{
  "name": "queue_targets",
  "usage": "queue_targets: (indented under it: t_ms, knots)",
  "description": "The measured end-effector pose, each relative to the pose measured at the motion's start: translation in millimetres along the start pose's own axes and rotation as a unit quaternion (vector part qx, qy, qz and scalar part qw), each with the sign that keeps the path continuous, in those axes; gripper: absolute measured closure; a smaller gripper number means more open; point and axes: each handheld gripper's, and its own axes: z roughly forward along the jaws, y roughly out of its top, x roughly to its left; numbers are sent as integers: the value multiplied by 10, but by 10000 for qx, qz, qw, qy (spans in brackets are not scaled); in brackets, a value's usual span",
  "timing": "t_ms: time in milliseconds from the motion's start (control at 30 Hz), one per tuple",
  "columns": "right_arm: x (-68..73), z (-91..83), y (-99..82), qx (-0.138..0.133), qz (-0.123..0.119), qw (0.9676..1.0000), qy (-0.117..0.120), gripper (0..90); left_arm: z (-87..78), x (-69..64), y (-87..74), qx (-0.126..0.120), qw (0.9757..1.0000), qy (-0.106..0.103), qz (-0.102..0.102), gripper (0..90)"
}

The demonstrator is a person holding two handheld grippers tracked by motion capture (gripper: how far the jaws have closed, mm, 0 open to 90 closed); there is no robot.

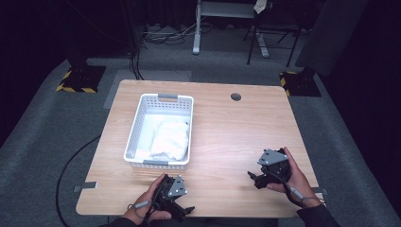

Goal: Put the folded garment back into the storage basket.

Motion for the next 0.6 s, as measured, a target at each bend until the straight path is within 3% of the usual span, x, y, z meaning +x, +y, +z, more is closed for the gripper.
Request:
queue_targets:
  t_ms: [600]
  knots:
    - [-39,-36,-384,38,348,9994,-85,26,0,0,0,-1,10000,1,-2,20]
